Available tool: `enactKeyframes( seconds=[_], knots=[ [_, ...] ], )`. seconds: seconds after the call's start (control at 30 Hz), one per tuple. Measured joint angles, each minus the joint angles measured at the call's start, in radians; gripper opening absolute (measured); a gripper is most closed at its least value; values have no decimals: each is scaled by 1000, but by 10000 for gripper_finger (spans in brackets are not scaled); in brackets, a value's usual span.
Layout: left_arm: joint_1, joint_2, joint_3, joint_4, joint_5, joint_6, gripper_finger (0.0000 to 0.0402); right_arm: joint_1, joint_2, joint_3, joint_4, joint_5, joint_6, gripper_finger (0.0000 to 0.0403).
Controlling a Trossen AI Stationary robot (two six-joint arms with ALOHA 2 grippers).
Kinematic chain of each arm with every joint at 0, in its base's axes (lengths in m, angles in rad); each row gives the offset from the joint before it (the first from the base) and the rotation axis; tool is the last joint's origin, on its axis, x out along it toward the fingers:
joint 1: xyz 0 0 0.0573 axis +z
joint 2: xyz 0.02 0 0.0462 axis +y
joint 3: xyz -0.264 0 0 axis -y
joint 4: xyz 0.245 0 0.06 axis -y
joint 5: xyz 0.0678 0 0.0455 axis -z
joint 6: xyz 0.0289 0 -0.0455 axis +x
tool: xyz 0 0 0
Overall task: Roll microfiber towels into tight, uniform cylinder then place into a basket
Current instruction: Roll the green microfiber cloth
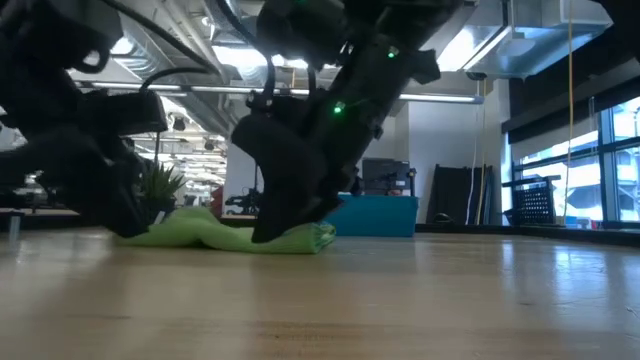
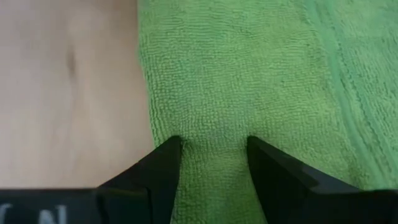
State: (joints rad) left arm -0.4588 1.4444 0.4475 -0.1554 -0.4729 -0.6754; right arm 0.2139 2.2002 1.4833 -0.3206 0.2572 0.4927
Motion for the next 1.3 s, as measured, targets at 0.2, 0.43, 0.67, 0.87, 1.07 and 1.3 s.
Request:
enactKeyframes(
  seconds=[0.2, 0.43, 0.67, 0.87, 1.07, 1.3],
  knots=[
    [-87, -9, 1, 4, 90, -78, 64, 58, 0, -1, -2, -9, -4, 189],
    [-217, -7, 1, 6, 95, -139, 64, 135, 3, -3, 28, -18, 19, 189],
    [-244, -4, -4, 6, 25, -130, 64, 151, 7, -7, 105, -2, -25, 189],
    [-244, -3, -5, 13, 16, -129, 64, 151, 7, -7, 115, -8, -80, 189],
    [-242, -3, -6, 12, 0, -110, 64, 150, 7, -7, 116, 26, -95, 189],
    [-241, -25, 35, -22, 27, -17, 55, 150, 7, 12, 105, 33, -163, 189]
  ],
)
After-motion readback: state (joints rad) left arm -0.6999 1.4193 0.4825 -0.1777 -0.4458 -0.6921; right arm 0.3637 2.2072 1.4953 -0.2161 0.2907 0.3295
